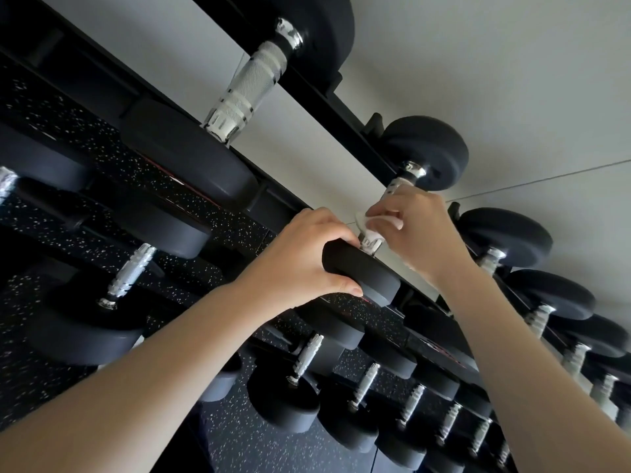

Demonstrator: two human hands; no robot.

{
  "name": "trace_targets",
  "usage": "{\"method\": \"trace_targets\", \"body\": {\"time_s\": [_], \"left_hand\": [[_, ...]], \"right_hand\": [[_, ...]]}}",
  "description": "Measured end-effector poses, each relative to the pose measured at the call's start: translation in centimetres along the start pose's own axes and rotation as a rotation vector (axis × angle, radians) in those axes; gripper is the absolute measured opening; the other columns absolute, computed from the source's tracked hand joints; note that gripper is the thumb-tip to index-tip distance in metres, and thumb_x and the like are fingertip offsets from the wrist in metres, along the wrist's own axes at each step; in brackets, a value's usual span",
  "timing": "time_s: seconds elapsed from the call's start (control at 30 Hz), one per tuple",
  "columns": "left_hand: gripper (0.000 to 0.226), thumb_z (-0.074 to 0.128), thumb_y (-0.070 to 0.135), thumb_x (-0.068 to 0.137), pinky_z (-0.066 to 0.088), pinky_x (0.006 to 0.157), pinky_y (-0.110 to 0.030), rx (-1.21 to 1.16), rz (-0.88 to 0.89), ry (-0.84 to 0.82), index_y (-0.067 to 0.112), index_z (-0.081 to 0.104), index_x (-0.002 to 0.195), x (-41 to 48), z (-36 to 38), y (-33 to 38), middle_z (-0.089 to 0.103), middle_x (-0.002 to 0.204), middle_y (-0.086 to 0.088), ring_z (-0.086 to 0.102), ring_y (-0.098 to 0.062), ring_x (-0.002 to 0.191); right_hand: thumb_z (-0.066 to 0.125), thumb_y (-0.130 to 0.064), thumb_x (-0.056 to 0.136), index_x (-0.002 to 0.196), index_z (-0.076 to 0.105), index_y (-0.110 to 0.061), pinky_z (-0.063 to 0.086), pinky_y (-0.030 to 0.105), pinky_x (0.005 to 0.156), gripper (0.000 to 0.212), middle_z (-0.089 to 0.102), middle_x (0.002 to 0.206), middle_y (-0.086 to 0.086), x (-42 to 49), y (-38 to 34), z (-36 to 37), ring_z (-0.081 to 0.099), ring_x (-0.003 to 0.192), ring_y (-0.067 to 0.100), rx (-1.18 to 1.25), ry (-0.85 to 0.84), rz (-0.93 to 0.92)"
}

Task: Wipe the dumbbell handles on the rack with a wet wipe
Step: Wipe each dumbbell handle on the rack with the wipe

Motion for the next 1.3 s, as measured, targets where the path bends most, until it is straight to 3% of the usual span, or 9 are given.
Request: {"method": "trace_targets", "body": {"time_s": [0.13,0.33,0.57,0.7,0.8,0.97,1.13,1.23,1.3], "left_hand": [[0.046,0.083,0.039,0.062,0.033,0.086,-0.020,0.124,-0.003,-0.060,0.028,0.064,0.103,0.4,-0.5,0.7,0.053,0.105,0.008,0.042,-0.007,0.105],[0.048,0.079,0.041,0.068,0.036,0.094,-0.029,0.236,0.003,-0.117,0.027,0.061,0.111,0.4,-0.8,2.7,0.053,0.109,0.009,0.043,-0.009,0.108],[0.050,0.072,0.046,0.074,0.032,0.100,-0.034,0.386,0.098,-0.126,0.025,0.061,0.118,0.7,2.0,6.8,0.052,0.117,0.011,0.043,-0.010,0.112],[0.051,0.072,0.047,0.074,0.029,0.102,-0.029,0.448,0.162,-0.147,0.024,0.060,0.118,1.2,5.3,8.7,0.055,0.115,0.010,0.043,-0.008,0.113],[0.051,0.071,0.047,0.075,0.032,0.100,-0.027,0.461,0.178,-0.177,0.024,0.060,0.119,1.8,8.9,9.9,0.054,0.114,0.010,0.044,-0.007,0.112],[0.055,0.071,0.046,0.076,0.032,0.101,-0.028,0.481,0.119,-0.220,0.025,0.055,0.125,2.5,15.3,10.5,0.050,0.120,0.010,0.040,-0.007,0.116],[0.054,0.073,0.042,0.075,0.034,0.099,-0.029,0.504,0.046,-0.212,0.027,0.055,0.124,2.0,19.3,9.9,0.048,0.117,0.014,0.039,-0.006,0.112],[0.049,0.075,0.036,0.074,0.030,0.092,-0.011,0.479,0.004,-0.141,0.026,0.058,0.119,1.7,20.2,9.7,0.049,0.112,0.016,0.039,-0.004,0.110],[0.048,0.076,0.036,0.074,0.029,0.090,-0.009,0.472,-0.028,-0.115,0.028,0.060,0.118,1.7,20.3,9.5,0.050,0.112,0.017,0.040,-0.002,0.111]], "right_hand": [[0.066,-0.014,0.085,0.092,0.074,-0.016,0.030,0.001,0.066,0.011,0.055,0.086,-0.006,-1.3,0.1,0.0,0.048,0.076,0.008,0.104,0.133,0.083],[0.068,-0.018,0.084,0.093,0.073,-0.018,0.033,-0.002,0.068,0.010,0.057,0.081,-0.007,-4.3,0.8,-0.8,0.047,0.068,-0.005,0.390,0.350,0.277],[0.068,-0.020,0.084,0.090,0.070,-0.028,0.040,0.006,0.067,0.010,0.063,0.086,-0.006,-9.6,4.0,-0.8,0.052,0.070,-0.004,0.721,0.534,0.508],[0.070,-0.020,0.082,0.091,0.071,-0.029,0.052,0.024,0.077,0.013,0.069,0.092,-0.004,-12.8,7.8,-0.5,0.064,0.084,0.011,0.871,0.663,0.628],[0.070,-0.022,0.083,0.094,0.072,-0.026,0.055,0.031,0.080,0.013,0.071,0.094,-0.007,-15.0,11.4,-0.4,0.066,0.087,0.008,0.957,0.703,0.683],[0.068,-0.021,0.085,0.099,0.071,-0.019,0.051,0.016,0.068,0.015,0.071,0.093,-0.009,-17.4,17.7,0.3,0.064,0.080,-0.003,1.035,0.731,0.662],[0.067,-0.022,0.085,0.099,0.071,-0.018,0.055,0.029,0.075,0.015,0.070,0.096,-0.005,-16.7,22.8,2.7,0.063,0.082,0.001,1.086,0.662,0.613],[0.067,-0.023,0.085,0.098,0.071,-0.020,0.055,0.033,0.075,0.014,0.069,0.095,-0.003,-15.0,24.2,3.9,0.062,0.080,0.004,1.103,0.619,0.553],[0.067,-0.024,0.085,0.096,0.071,-0.020,0.055,0.032,0.074,0.013,0.069,0.094,-0.002,-13.7,24.1,4.5,0.062,0.080,0.006,1.116,0.612,0.494]]}}
Point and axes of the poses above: each hand's wrist, its own x-axis towards the middle knuckle, its own z-axis out of the palm, y = z × x, the point moved 1 cm from there along x, towards the middle knuckle
